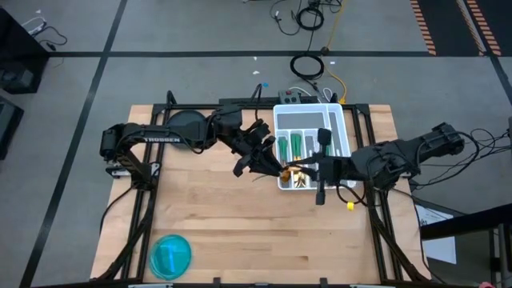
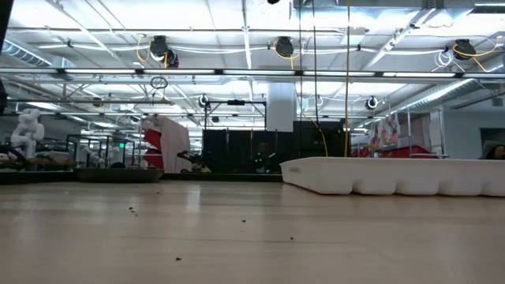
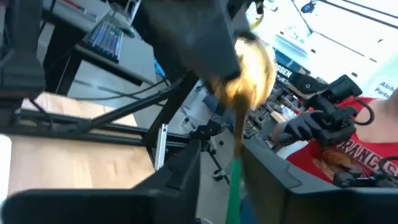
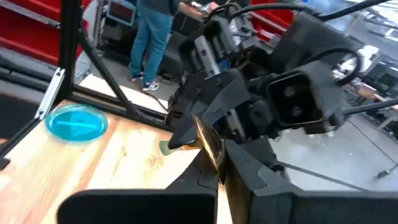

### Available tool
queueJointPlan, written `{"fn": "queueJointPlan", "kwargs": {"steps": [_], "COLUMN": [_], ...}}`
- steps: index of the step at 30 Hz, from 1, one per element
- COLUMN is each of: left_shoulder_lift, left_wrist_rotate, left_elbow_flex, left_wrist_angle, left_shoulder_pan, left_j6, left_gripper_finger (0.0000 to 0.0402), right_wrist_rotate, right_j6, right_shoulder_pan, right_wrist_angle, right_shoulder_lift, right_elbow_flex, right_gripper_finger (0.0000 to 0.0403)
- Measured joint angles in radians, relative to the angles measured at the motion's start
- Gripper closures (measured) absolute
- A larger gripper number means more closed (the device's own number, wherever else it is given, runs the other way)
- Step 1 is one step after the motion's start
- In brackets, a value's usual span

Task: Sort silverware
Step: Put the green spoon on the silverware tray with the other green spoons

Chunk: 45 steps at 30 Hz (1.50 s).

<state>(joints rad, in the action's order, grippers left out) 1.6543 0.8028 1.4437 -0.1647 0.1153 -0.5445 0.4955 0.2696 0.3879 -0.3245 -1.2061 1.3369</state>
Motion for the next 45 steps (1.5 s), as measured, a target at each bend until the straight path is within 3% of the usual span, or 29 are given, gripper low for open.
{"fn": "queueJointPlan", "kwargs": {"steps": [6, 15, 21, 24, 29, 33, 38, 45], "left_shoulder_lift": [-0.003, -0.073, -0.142, -0.153, -0.157, -0.158, -0.158, -0.169], "left_wrist_rotate": [0.001, -0.042, -0.132, -0.160, -0.122, -0.123, -0.123, -0.124], "left_elbow_flex": [-0.001, 0.005, 0.008, 0.008, 0.008, 0.007, 0.007, 0.007], "left_wrist_angle": [0.028, 0.079, 0.124, 0.124, 0.167, 0.272, 0.362, 0.532], "left_shoulder_pan": [0.018, 0.129, 0.185, 0.188, 0.186, 0.197, 0.218, 0.229], "left_j6": [-0.022, 0.033, 0.123, 0.134, 0.145, 0.224, 0.275, 0.353], "left_gripper_finger": [0.0238, 0.0231, 0.0231, 0.0231, 0.0231, 0.0231, 0.0230, 0.0230], "right_wrist_rotate": [0.136, 0.325, 0.795, 0.915, 0.865, 0.704, 0.500, 0.485], "right_j6": [-0.056, -0.242, -0.222, -0.092, 0.245, 0.545, 0.657, 0.922], "right_shoulder_pan": [0.000, 0.001, 0.016, 0.019, 0.012, 0.011, -0.003, -0.011], "right_wrist_angle": [-0.017, -0.184, -0.189, -0.192, -0.280, -0.467, -0.712, -0.797], "right_shoulder_lift": [0.059, 0.154, 0.158, 0.112, -0.027, -0.148, -0.296, -0.450], "right_elbow_flex": [0.000, 0.002, 0.000, -0.001, -0.005, -0.004, -0.005, -0.004], "right_gripper_finger": [0.0403, 0.0403, 0.0403, 0.0403, 0.0403, 0.0403, 0.0403, 0.0403]}}
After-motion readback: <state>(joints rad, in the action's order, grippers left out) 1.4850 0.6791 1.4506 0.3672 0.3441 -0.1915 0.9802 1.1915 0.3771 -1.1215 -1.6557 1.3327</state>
